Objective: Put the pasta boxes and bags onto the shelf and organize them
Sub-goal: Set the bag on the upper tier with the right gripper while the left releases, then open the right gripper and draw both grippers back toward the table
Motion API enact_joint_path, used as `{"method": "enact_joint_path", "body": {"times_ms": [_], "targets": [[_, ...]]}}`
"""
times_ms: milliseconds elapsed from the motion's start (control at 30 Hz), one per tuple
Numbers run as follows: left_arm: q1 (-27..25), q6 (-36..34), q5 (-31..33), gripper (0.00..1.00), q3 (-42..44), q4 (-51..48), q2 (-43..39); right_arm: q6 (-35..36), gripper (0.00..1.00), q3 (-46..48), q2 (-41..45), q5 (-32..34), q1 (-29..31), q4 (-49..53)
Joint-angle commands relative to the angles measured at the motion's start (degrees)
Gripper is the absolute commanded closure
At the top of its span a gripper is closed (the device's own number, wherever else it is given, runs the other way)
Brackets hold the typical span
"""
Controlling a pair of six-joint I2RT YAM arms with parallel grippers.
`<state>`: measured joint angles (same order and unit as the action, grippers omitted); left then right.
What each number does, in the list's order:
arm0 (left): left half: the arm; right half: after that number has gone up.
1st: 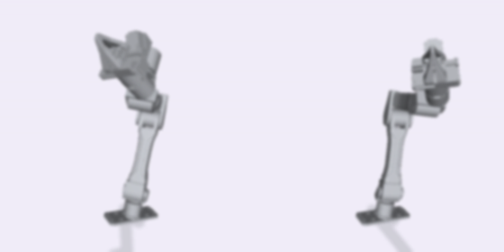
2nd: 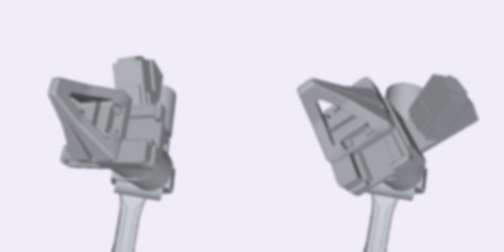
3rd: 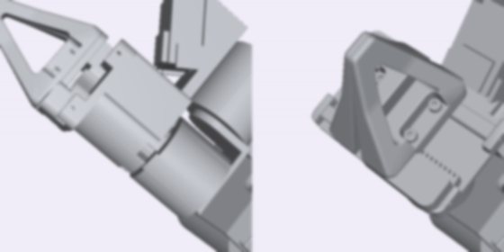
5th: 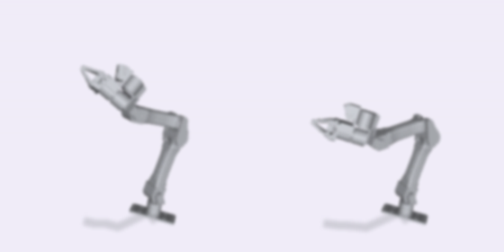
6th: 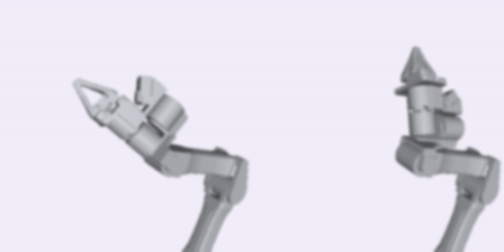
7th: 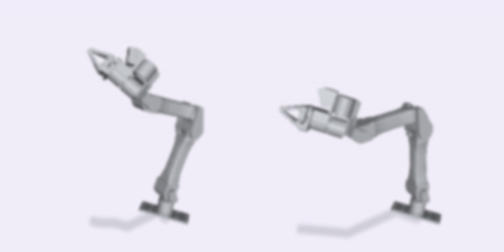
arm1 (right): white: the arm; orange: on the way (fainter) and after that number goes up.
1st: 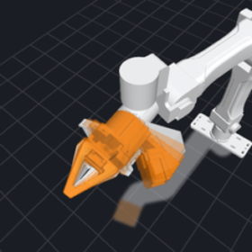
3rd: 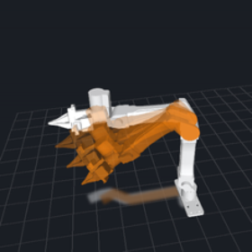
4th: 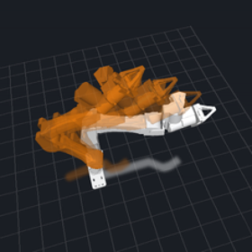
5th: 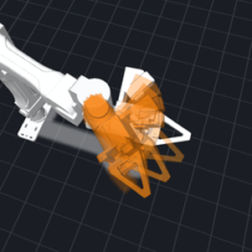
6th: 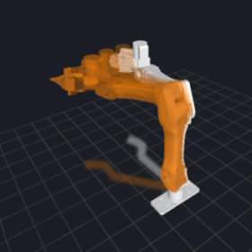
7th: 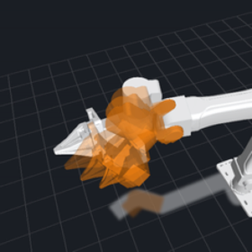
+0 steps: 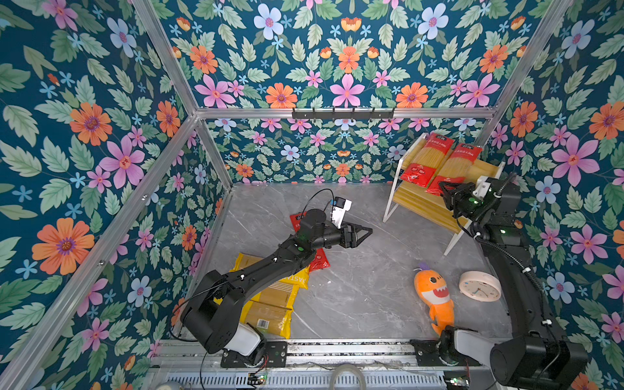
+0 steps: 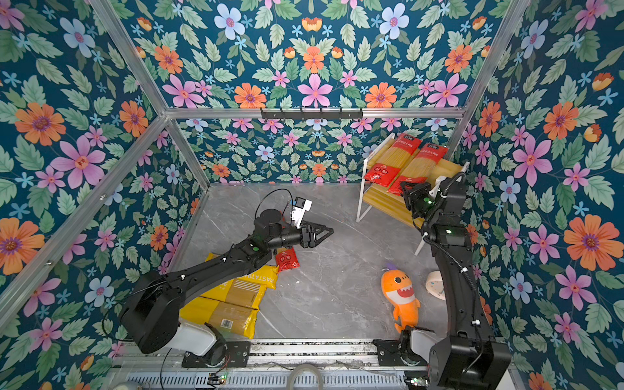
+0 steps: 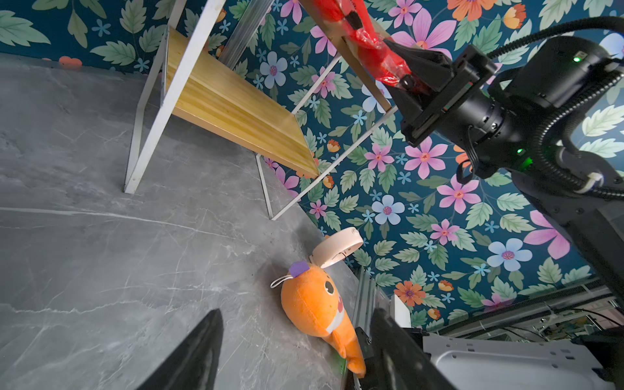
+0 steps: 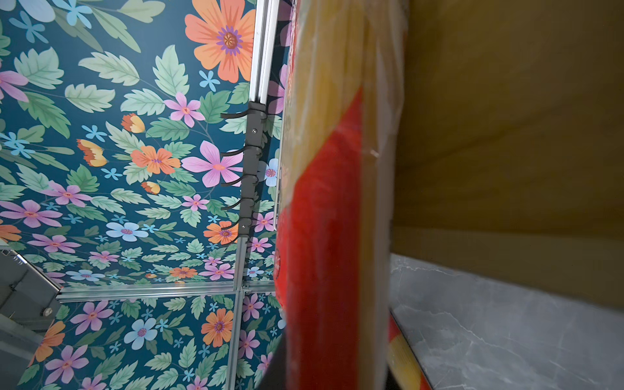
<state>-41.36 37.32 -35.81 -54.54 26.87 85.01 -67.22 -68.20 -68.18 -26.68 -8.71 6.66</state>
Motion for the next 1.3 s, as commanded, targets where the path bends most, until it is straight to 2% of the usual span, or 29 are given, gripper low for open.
{"method": "enact_joint_path", "body": {"times_ms": [0, 200, 333, 533, 633, 700, 733, 833, 900, 1033, 1200, 1267], "targets": [[-0.2, -1.0, 0.2, 0.28, -0.6, -0.3, -0.3, 0.4, 1.0, -1.3, -1.5, -0.9, 0.4, -8.6], [-0.8, -1.0, 0.7, 0.29, -1.2, -1.0, 0.0, 0.8, 1.0, -3.2, -4.4, -2.8, 1.3, -7.9], [-1.3, -1.1, 1.3, 0.29, -1.5, -1.3, -0.2, 2.5, 1.0, -5.4, -6.1, -4.2, 1.2, -3.8], [-1.8, -1.6, 1.9, 0.29, -1.4, -2.1, -0.5, 2.5, 0.98, -4.8, -5.5, -4.3, 1.1, -1.0], [-1.9, -1.5, 2.0, 0.29, -1.4, -2.2, -0.5, 3.1, 0.8, -4.4, -4.6, -4.4, 0.7, 0.7], [-1.9, -1.6, 2.1, 0.29, -1.4, -2.2, -0.4, 3.8, 0.6, -4.2, -3.9, -4.4, 0.6, 2.2], [-2.0, -1.6, 2.1, 0.28, -1.4, -2.2, -0.3, 4.2, 0.52, -4.0, -3.4, -4.5, 0.5, 2.8], [-2.1, -1.8, 2.1, 0.28, -1.6, -2.2, 0.0, 5.0, 0.4, -3.4, -2.0, -4.6, 0.5, 4.6], [-2.1, -1.9, 2.1, 0.28, -1.6, -2.3, 0.1, 5.3, 0.35, -2.5, -0.9, -4.8, 0.5, 5.6], [-2.1, -3.0, 3.0, 0.28, -1.6, -3.2, 0.2, 4.4, 0.31, 1.0, 2.7, -5.3, 1.3, 5.3], [-2.1, -4.4, 4.1, 0.29, -1.8, -4.2, 1.3, 4.9, 0.29, 5.8, 7.3, -2.0, 7.2, 6.4], [-2.0, -4.6, 4.5, 0.28, -1.9, -4.3, 1.9, 5.5, 0.29, 7.6, 8.9, 0.5, 11.6, 6.4]]}}
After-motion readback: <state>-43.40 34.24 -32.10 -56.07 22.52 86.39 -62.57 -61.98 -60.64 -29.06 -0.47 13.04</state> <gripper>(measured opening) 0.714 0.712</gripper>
